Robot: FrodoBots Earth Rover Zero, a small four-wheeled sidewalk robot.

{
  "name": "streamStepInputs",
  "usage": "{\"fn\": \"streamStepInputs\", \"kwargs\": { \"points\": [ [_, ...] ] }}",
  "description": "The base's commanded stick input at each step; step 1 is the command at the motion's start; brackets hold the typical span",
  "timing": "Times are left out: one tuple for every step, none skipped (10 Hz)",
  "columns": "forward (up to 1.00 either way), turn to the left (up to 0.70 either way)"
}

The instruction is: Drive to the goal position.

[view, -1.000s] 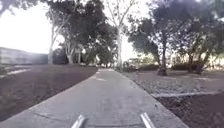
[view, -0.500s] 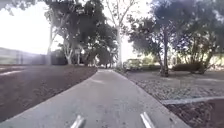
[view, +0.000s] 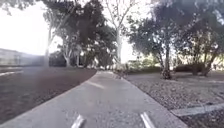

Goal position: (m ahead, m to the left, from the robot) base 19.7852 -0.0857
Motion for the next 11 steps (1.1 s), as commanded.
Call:
{"fn": "streamStepInputs", "kwargs": {
  "points": [
    [0.98, 0.00],
    [0.98, 0.00],
    [0.98, 0.00],
    [0.98, 0.00],
    [0.97, 0.00],
    [0.98, 0.00],
    [0.98, 0.00],
    [0.98, 0.00],
    [0.98, 0.00],
    [0.97, 0.00],
    [0.98, 0.00]
  ]
}}
